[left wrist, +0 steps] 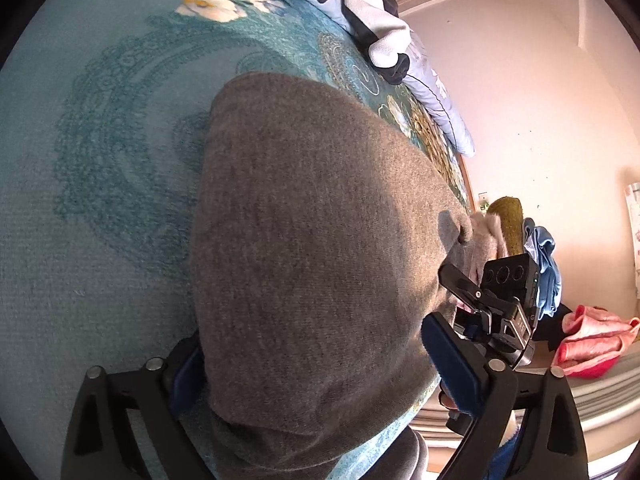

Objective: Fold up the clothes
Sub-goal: 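Lift the folded sweatshirt with both grippers and carry it to the clothes stack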

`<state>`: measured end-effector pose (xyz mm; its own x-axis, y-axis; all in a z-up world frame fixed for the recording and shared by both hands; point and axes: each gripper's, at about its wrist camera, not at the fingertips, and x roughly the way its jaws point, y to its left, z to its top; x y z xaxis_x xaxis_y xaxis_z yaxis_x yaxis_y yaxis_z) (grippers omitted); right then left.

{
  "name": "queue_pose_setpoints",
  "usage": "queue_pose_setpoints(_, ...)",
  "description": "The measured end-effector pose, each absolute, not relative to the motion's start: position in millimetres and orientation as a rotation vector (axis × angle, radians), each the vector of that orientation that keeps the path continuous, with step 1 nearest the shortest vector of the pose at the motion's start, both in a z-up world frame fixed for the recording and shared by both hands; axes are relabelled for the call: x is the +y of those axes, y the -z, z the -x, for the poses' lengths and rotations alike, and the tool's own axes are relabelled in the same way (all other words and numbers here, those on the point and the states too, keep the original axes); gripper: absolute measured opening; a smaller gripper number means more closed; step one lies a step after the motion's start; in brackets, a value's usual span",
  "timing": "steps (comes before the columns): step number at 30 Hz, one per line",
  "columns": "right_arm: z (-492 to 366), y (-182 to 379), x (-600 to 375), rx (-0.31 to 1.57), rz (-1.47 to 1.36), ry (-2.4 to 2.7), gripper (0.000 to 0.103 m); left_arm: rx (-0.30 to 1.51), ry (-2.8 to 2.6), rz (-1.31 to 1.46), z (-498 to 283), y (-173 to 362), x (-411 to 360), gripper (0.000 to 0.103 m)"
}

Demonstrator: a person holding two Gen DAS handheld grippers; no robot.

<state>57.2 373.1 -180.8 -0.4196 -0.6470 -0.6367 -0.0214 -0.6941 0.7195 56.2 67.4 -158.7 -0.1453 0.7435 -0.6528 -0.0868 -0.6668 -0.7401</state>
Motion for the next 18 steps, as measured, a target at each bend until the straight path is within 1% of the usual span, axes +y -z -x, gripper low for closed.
queue_pose_setpoints(1, -57, 181, 374, -0.942, -1.4, 2.158, 0.081, -0.731, -1.883, 1.549, -56, 157, 69, 0.088)
queue_pose_setpoints(3, -55, 181, 375, -0.952, -1.412, 2.155, 0.074, -0.709, -1.888, 1.569, -53, 158, 72, 0.083)
queue_pose_setpoints(4, -55, 180, 374, -0.95, -1.42, 2.161, 0.073, -0.708, -1.893, 1.571, -52, 158, 71, 0.08)
queue_pose_setpoints(5, -55, 179, 373, -0.939, -1.428, 2.169, 0.07, -0.706, -1.899, 1.573, -51, 157, 70, 0.078)
queue_pose_setpoints(6, -55, 177, 372, -0.928, -1.436, 2.176, 0.066, -0.704, -1.904, 1.574, -50, 156, 68, 0.074)
queue_pose_setpoints(7, -56, 175, 371, -0.916, -1.444, 2.184, 0.064, -0.699, -1.914, 1.57, -52, 156, 67, 0.066)
queue_pose_setpoints(9, -56, 169, 368, -0.892, -1.448, 2.196, 0.057, -0.702, -1.918, 1.557, -56, 154, 63, 0.06)
queue_pose_setpoints(10, -57, 166, 367, -0.88, -1.45, 2.201, 0.056, -0.709, -1.917, 1.548, -56, 153, 62, 0.056)
queue_pose_setpoints(13, -58, 158, 363, -0.844, -1.455, 2.219, 0.05, -0.719, -1.918, 1.52, -57, 149, 61, 0.049)
queue_pose_setpoints(15, -61, 149, 361, -0.83, -1.44, 2.237, 0.046, -0.711, -1.924, 1.494, -62, 142, 62, 0.047)
queue_pose_setpoints(18, -67, 136, 359, -0.805, -1.417, 2.265, 0.045, -0.698, -1.927, 1.455, -70, 130, 63, 0.045)
